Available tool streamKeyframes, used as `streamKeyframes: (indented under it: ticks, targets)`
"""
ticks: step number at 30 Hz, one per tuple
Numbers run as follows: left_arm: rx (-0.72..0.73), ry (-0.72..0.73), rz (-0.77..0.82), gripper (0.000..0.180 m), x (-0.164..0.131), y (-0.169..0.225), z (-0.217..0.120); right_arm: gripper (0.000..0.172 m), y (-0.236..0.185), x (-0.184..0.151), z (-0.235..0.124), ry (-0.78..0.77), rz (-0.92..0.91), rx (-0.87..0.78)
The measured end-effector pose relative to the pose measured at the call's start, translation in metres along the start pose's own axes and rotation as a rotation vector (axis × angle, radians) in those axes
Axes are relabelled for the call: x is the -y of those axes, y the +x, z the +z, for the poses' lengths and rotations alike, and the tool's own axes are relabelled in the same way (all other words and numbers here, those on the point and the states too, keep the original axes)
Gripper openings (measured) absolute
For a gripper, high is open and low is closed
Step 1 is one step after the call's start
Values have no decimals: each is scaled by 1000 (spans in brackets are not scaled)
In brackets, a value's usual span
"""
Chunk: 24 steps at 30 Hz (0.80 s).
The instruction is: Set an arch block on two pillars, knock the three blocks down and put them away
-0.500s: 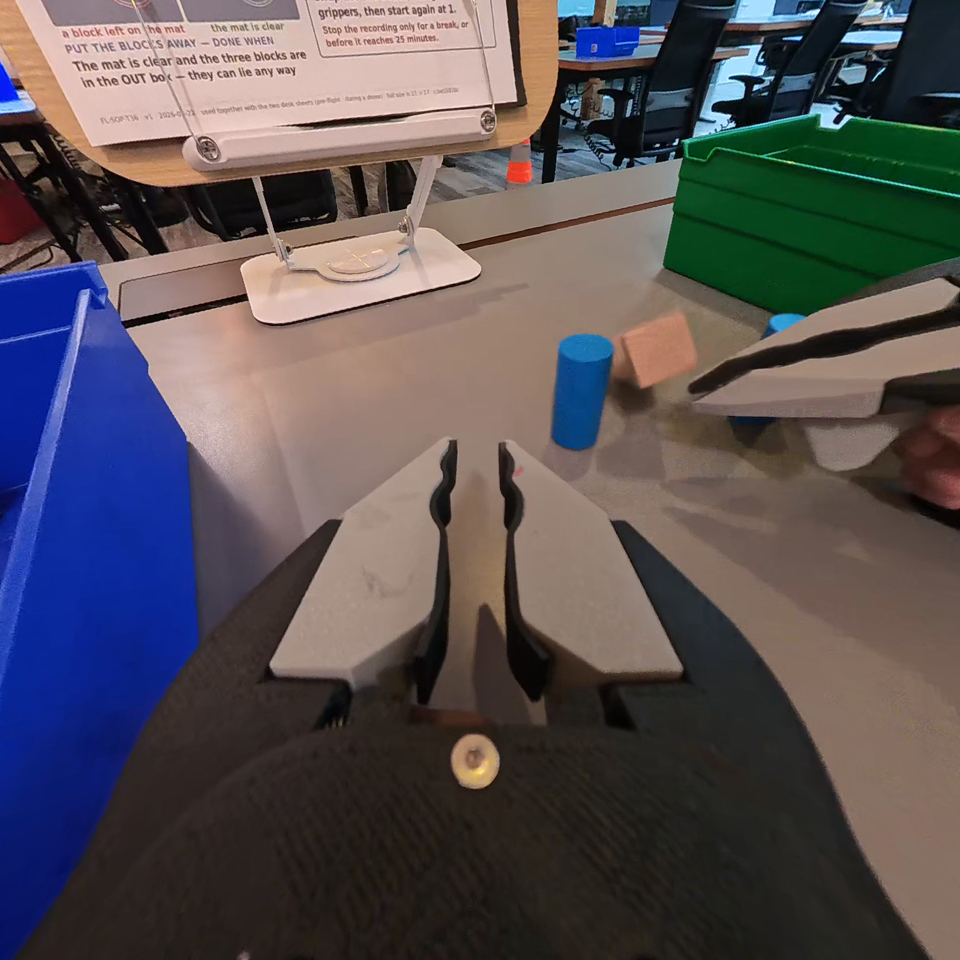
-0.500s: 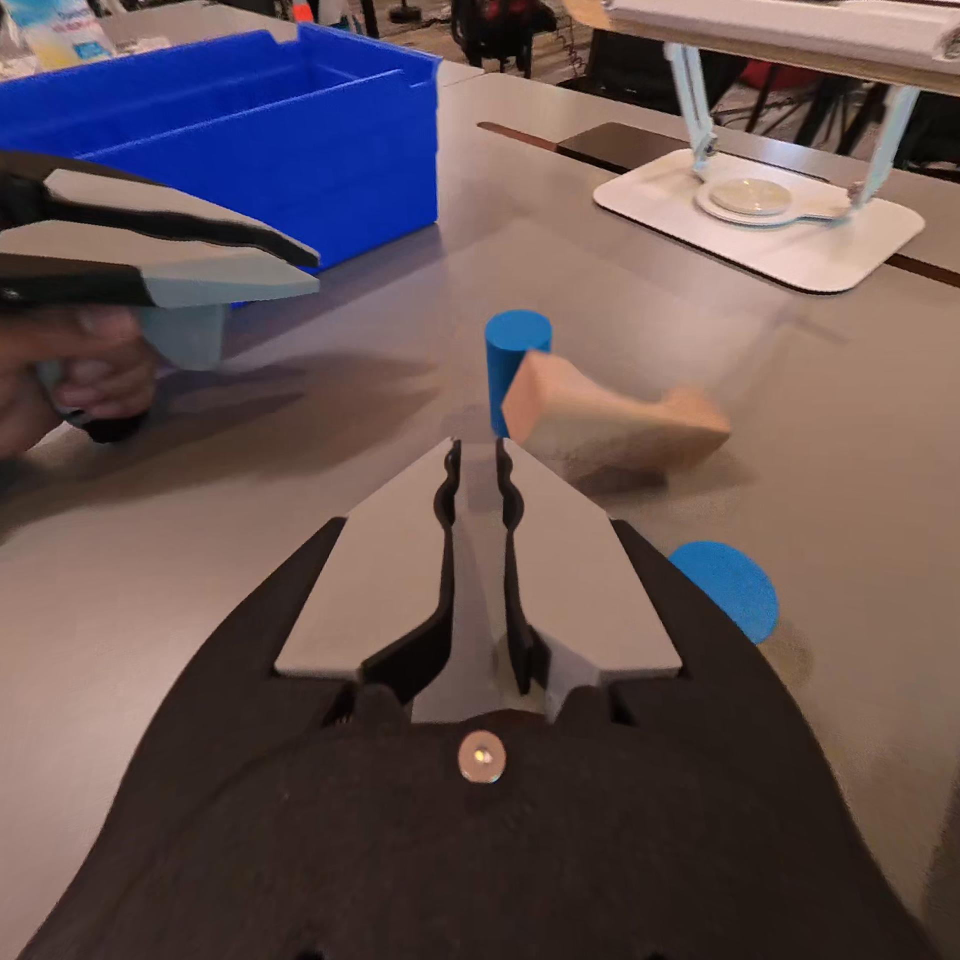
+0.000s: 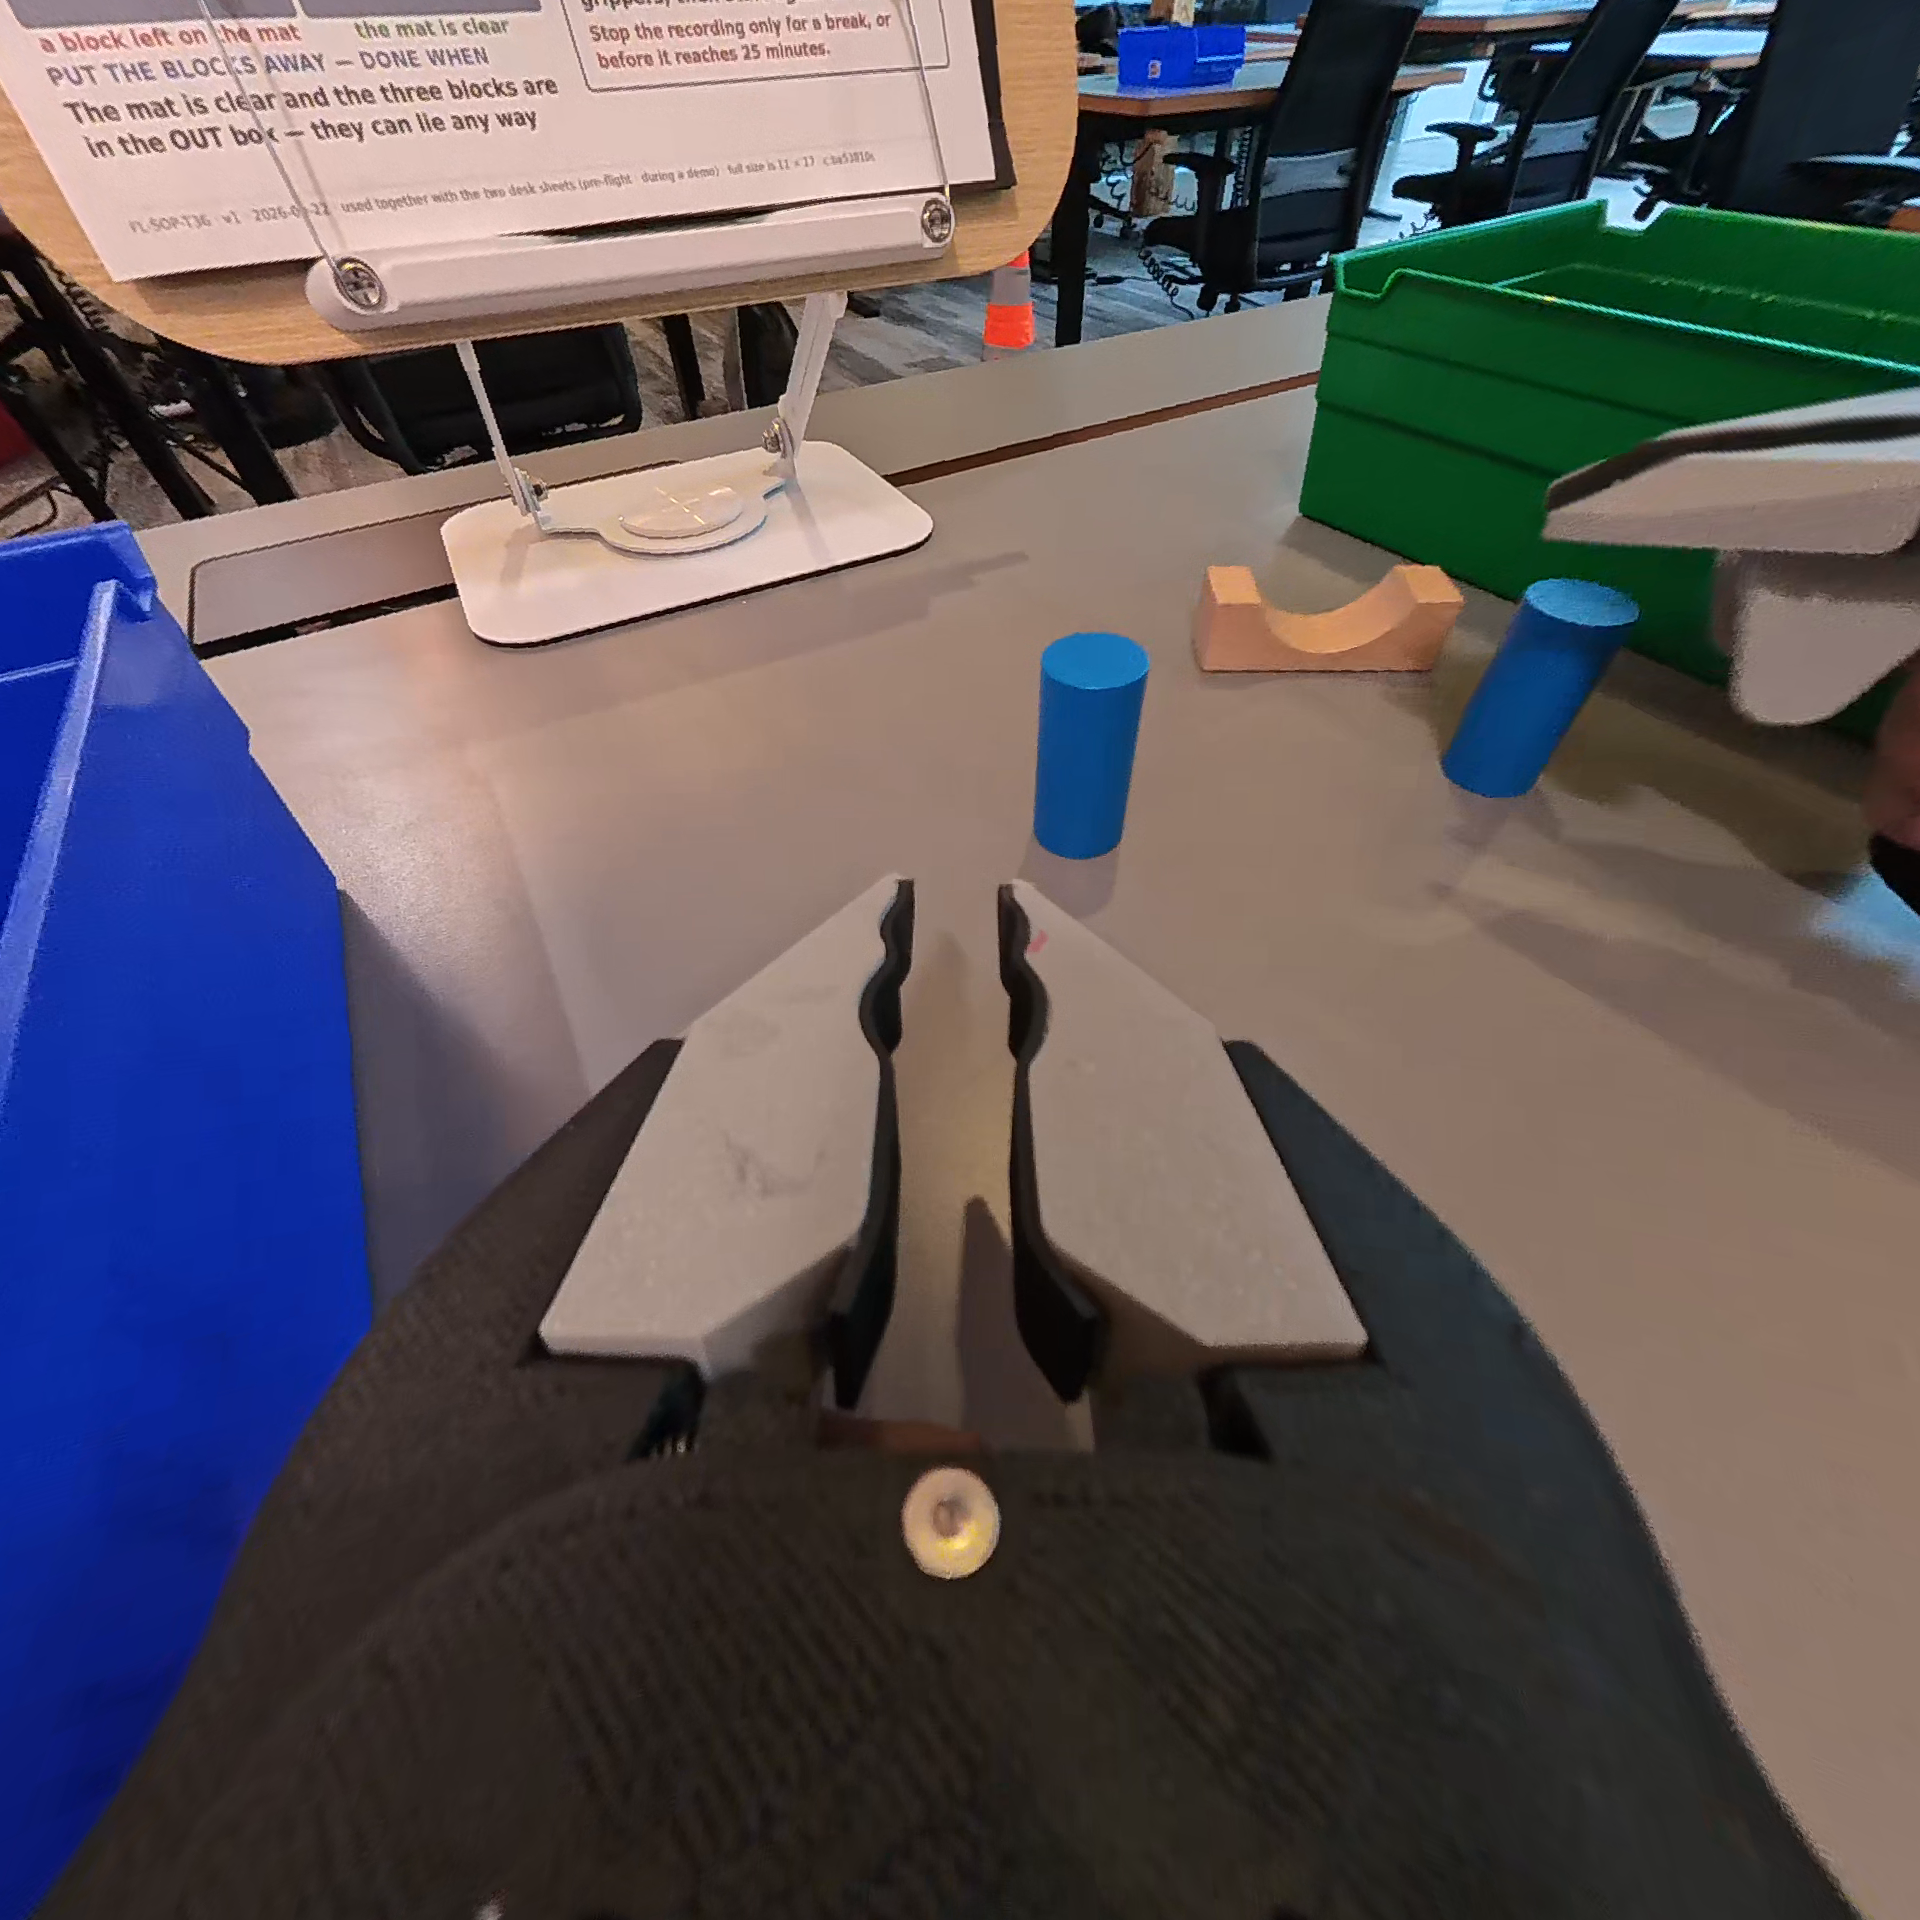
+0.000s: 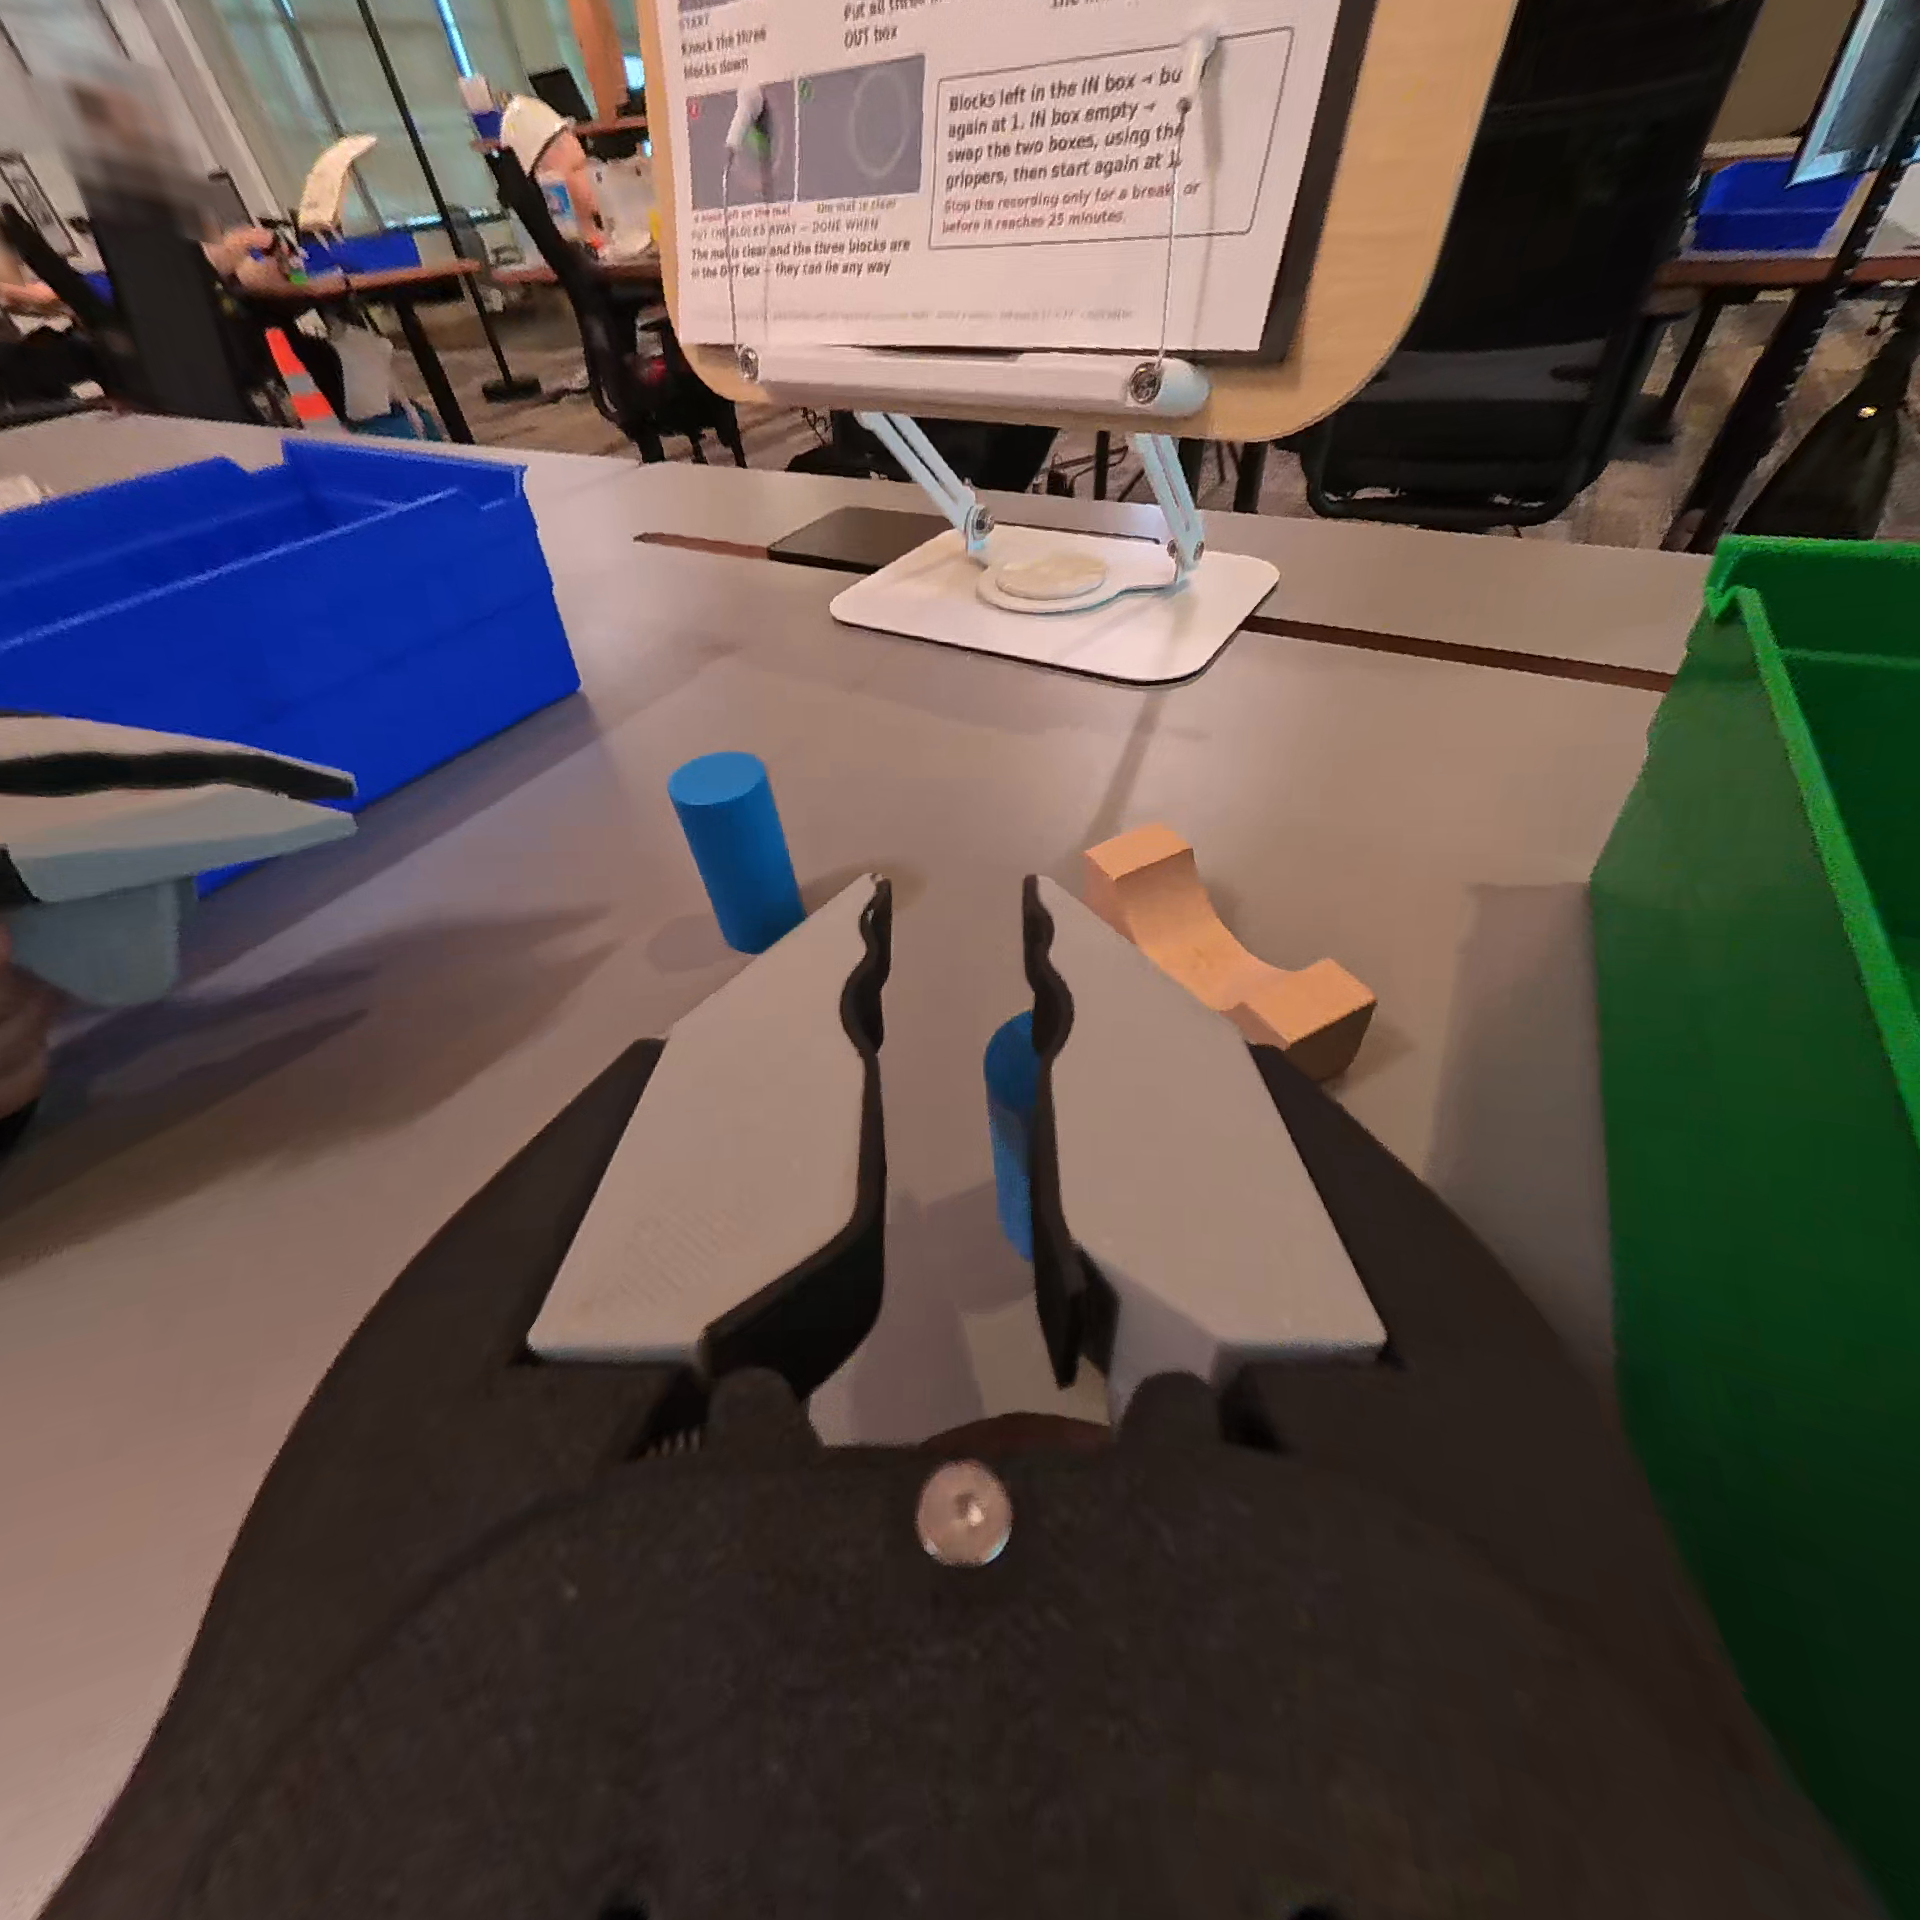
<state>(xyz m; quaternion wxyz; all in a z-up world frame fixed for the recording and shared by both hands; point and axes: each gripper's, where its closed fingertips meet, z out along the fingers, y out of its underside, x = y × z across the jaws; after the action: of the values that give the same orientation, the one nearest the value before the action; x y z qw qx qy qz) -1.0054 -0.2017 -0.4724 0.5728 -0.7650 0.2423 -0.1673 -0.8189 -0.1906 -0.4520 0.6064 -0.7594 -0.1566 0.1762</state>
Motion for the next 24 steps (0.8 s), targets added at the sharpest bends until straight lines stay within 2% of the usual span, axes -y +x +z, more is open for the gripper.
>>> streamKeyframes:
  ticks: [9, 12, 14, 16, 18, 19, 21, 24]
  targets:
    - [-9, -10, 16, 14, -1, 3, 1, 28, 27, -5, -6, -24, 19, -147]
    - [-11, -13, 21, 14, -2, 4, 1, 22, 50, -15, -9, -72, 43, -278]
    - [-12, -15, 23, 14, -2, 4, 1, 3, 62, -22, -11, -108, 52, -360]
    - [-13, -15, 24, 13, -2, 4, 1, 0, 70, -28, -11, -147, 16, -429]
    - [-16, -17, 26, 14, -3, 5, 2, 0, 55, -37, -2, -204, -18, -355]
    - [-16, -18, 27, 14, -3, 5, 2, 0, 37, -39, 4, -219, -28, -252]
    - [-16, -19, 30, 14, -3, 5, 2, 0, 1, -31, 11, -168, -58, -79]
    - [-16, -17, 28, 13, -3, 5, 2, 0, -23, -13, 7, -67, -214, -39]
